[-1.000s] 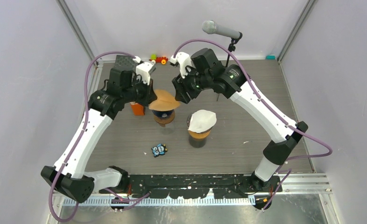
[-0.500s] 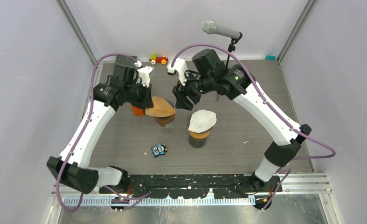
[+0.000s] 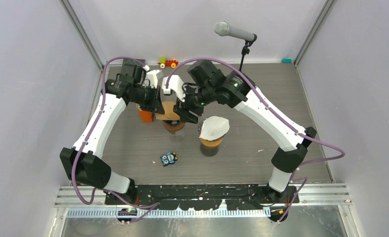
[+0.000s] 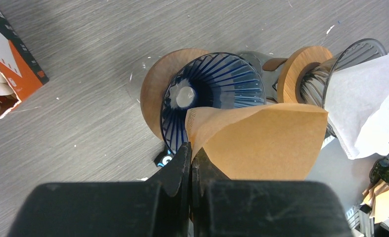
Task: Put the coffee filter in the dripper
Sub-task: Place the coffee filter in the coffee dripper.
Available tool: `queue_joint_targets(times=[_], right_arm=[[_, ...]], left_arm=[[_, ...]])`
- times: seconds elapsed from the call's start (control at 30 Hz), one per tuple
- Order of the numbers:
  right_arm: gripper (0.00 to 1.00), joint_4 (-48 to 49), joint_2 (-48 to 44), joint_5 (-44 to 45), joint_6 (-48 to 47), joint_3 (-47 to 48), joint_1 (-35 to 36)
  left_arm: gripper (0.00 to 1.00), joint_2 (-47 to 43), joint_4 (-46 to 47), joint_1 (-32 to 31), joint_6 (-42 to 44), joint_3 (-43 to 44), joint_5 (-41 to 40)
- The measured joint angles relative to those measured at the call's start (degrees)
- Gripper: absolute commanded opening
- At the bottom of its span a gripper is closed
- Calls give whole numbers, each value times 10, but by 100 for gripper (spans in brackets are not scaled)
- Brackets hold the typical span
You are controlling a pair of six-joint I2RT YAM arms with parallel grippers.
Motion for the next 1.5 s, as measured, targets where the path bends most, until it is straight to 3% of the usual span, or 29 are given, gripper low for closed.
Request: queue_joint_targets(times=[0.6,1.13,1.5], right_arm=[[65,-64,92,-16,-92,46,13],[65,-96,142,-22,-144,57,13],[65,-102,146,-21,-156,56,13]], left_arm=[[5,1,-3,2,-1,0,10],[22,9,-3,2,0,0,9],[39,12,-7,2,20,8,-13]])
